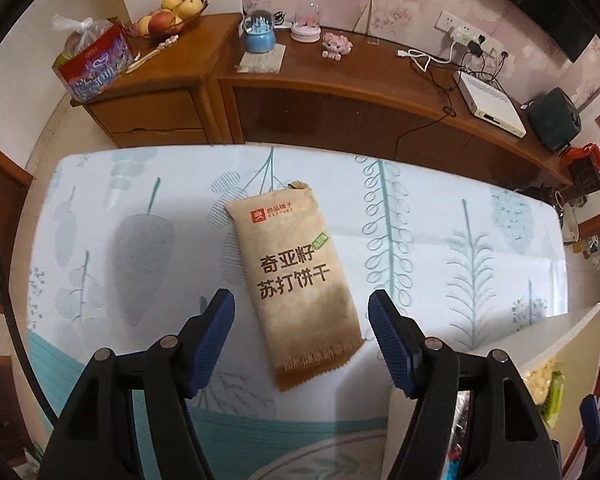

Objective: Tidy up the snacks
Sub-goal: 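Move the left tool to the tan cracker bag and grasp it, then lift the cracker bag with the left gripper and carry it over the tray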

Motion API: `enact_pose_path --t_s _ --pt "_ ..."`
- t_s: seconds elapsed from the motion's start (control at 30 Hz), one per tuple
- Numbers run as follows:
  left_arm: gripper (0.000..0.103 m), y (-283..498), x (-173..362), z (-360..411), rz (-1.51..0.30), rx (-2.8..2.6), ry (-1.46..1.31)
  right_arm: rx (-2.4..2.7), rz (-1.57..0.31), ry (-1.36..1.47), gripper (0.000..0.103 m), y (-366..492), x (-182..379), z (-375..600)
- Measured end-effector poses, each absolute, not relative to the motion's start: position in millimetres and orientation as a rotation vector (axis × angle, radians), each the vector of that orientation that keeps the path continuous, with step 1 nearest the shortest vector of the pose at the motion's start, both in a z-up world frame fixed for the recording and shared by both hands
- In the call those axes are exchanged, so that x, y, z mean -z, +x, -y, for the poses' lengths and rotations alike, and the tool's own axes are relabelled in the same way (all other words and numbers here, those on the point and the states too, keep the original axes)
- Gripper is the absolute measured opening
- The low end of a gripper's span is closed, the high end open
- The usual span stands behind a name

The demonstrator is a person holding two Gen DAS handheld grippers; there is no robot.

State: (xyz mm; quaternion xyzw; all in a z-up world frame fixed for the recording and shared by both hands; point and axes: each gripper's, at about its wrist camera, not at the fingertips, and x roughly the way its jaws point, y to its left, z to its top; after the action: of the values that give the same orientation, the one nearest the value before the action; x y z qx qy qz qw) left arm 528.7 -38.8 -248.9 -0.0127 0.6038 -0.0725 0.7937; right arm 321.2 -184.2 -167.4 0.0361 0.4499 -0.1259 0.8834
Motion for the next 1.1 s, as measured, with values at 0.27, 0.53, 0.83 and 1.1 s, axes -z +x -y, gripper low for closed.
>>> enact_pose_path --t_s 0.27,0.53,0.83,1.1 --pt "0.068 539 273 40 -1.299 0.132 -0.037 0.257 -0.959 0.054 0.08 325 176 181" --pt "0.068 539 277 53 -1.275 0.118 0.027 0.273 -0.96 0.064 0.08 322 178 185" --pt "0.063 535 279 51 -1.23 0.112 0.024 0.291 -0.963 0.062 0.08 316 174 189" --pt "0.059 530 276 49 -1.241 0.115 0.035 0.298 -0.963 0.061 0.08 313 172 189"
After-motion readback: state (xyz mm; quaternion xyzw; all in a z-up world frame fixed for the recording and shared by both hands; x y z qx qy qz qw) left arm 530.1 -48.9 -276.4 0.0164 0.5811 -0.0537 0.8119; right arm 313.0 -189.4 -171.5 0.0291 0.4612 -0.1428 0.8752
